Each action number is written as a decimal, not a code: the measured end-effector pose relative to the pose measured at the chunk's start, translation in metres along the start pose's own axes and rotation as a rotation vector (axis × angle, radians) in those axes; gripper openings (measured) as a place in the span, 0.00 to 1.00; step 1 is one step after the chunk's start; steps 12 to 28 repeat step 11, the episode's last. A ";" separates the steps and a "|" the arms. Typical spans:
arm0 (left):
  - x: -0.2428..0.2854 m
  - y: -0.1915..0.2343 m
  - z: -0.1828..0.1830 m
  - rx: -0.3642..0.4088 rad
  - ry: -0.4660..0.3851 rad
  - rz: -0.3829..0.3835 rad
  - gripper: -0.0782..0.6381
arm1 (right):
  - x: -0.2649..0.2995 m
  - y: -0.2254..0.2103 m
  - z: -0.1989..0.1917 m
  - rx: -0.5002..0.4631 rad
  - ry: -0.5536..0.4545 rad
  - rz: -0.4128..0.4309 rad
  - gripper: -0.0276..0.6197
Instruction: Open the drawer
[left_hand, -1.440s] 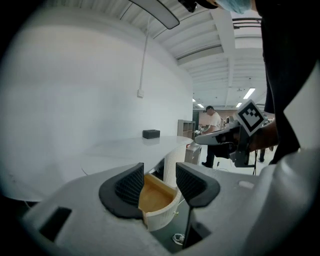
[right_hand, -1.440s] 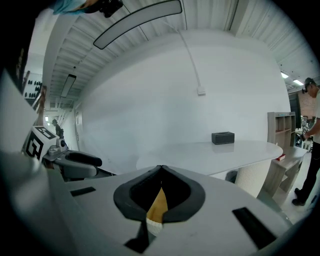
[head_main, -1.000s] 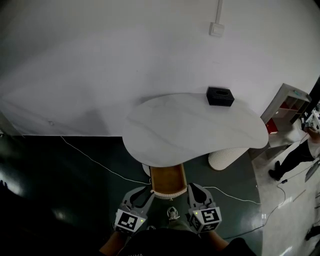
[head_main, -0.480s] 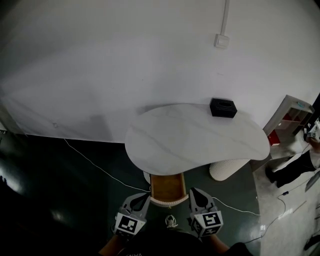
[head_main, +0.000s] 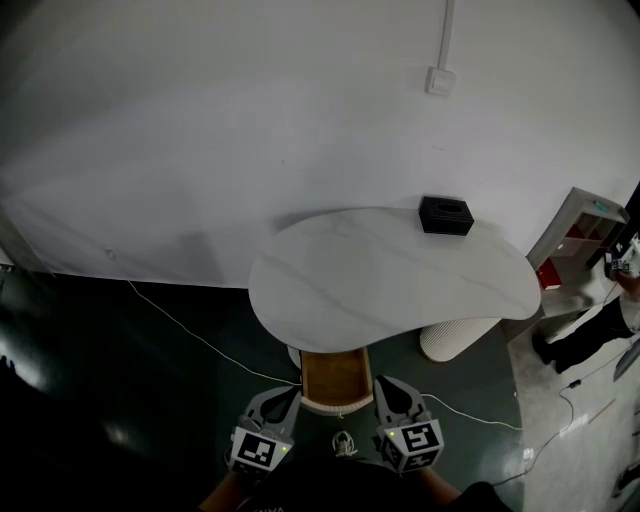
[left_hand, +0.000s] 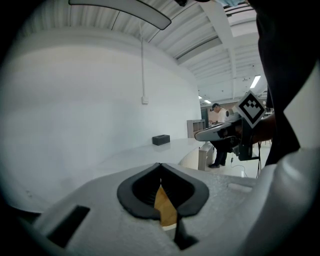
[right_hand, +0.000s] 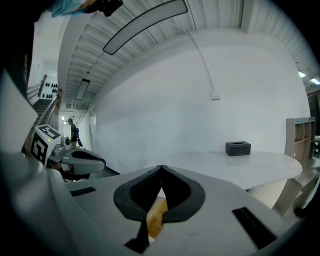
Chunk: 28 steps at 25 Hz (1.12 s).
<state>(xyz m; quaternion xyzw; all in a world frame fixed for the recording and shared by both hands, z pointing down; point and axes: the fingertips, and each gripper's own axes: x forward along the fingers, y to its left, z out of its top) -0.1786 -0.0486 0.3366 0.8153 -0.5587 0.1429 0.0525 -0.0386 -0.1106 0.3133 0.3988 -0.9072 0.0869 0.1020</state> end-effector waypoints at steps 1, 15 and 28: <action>0.000 0.001 -0.001 0.000 0.003 0.001 0.13 | 0.001 0.000 0.000 0.002 0.000 0.002 0.05; 0.000 0.006 -0.008 -0.014 0.023 0.002 0.13 | 0.011 0.005 -0.011 0.021 0.032 0.012 0.05; 0.000 0.006 -0.008 -0.014 0.023 0.002 0.13 | 0.011 0.005 -0.011 0.021 0.032 0.012 0.05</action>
